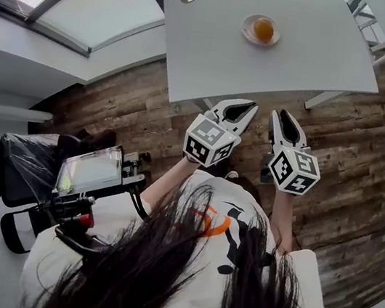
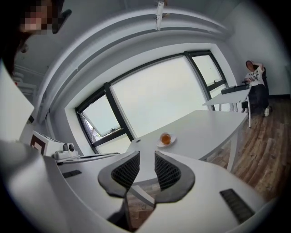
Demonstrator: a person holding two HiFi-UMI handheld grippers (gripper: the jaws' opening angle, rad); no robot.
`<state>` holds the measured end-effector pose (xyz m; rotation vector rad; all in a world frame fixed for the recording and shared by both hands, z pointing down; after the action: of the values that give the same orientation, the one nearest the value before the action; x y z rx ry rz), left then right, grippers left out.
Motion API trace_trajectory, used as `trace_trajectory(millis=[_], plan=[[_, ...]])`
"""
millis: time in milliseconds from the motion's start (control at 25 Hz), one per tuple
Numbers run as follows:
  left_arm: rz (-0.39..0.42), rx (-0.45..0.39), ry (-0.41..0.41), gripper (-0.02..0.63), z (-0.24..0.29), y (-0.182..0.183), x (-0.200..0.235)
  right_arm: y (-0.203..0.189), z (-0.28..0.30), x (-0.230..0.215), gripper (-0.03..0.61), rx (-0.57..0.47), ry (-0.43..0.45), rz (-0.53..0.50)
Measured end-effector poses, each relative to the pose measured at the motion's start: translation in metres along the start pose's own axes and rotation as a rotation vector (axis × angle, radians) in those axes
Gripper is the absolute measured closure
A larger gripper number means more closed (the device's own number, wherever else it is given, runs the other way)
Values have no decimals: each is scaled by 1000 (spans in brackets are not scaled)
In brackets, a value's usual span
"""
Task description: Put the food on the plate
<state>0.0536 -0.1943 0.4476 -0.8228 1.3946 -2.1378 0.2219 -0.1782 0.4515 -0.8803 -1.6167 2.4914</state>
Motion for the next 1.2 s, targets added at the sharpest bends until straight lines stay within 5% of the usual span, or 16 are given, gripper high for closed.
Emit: trace_trajectory(millis=[240,960,1200], plan=[[31,21,6,607,-61,-37,-60,-33,-69,29,468,-38,21,20],[-10,93,81,607,-85,-54,-57,-61,-48,33,468,88,58,54],[20,30,79,607,-178,-66,-53,-94,-77,115,468,55,46,13]])
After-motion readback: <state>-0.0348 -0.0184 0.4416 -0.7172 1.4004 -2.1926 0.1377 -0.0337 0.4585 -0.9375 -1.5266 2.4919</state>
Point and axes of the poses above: the fingertips, and each gripper's own axes: z forward along the fingers, x to its left, y out of its top, the point moved 9 cm from there along -z, backward along the fingers, and after that the axes turned 2 degrees about y, right-handed, at the moved point
